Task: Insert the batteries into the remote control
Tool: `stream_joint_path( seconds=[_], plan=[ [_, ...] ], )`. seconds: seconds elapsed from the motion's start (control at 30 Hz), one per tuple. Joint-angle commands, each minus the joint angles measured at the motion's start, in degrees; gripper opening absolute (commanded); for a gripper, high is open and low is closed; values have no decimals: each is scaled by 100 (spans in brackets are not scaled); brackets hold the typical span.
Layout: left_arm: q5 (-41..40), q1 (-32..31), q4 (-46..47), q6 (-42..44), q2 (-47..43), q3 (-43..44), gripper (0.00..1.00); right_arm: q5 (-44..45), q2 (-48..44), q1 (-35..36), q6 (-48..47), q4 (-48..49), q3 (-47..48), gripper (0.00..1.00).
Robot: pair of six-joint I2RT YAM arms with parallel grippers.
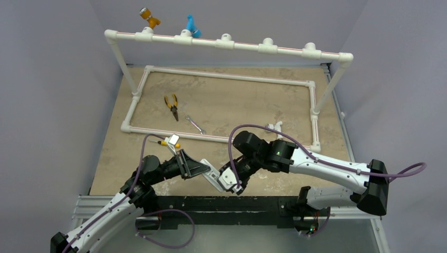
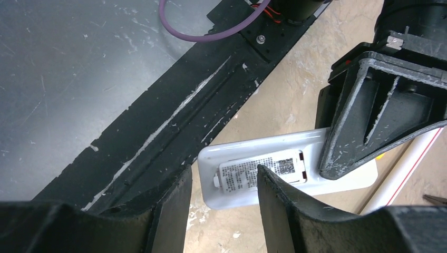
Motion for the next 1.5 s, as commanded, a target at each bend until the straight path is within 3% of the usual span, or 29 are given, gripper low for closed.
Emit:
stream_joint_path(
  seconds=[0.0, 1.47],
  plan=[
    [110, -21, 439, -74, 43, 112, 0, -41, -57, -4, -178, 280, 104, 46],
    [262, -20, 669, -122, 70, 82, 0, 183, 292, -4, -646, 294, 182, 38]
  ],
)
